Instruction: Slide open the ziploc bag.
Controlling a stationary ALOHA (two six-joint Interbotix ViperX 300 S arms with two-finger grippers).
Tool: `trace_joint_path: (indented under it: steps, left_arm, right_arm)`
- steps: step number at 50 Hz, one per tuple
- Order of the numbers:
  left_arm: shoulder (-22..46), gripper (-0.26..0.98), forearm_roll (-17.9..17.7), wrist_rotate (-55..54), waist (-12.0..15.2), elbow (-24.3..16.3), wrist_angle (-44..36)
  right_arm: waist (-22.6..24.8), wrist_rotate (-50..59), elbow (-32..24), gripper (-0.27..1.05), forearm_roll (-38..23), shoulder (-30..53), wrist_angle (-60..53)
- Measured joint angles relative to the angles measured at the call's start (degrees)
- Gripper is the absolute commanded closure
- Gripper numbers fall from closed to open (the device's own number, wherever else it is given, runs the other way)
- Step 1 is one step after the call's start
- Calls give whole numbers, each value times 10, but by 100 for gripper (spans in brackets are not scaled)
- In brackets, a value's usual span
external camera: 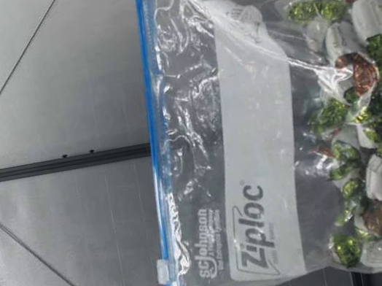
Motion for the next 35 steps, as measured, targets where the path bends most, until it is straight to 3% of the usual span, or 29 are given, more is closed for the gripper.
trace_joint_path:
  steps: [13,27,35]
  left_arm:
    - [52,89,-33,-10,0,0,-3]
    - [124,89,-42,-9,48,62,-42]
    - [189,88,-54,-9,53,83,-115]
  right_arm:
    - [-4,0,3,94,0,6,-17]
    - [-27,1,-12,94,-1,64,-139]
    - [-37,0,-44,94,-1,142,-165]
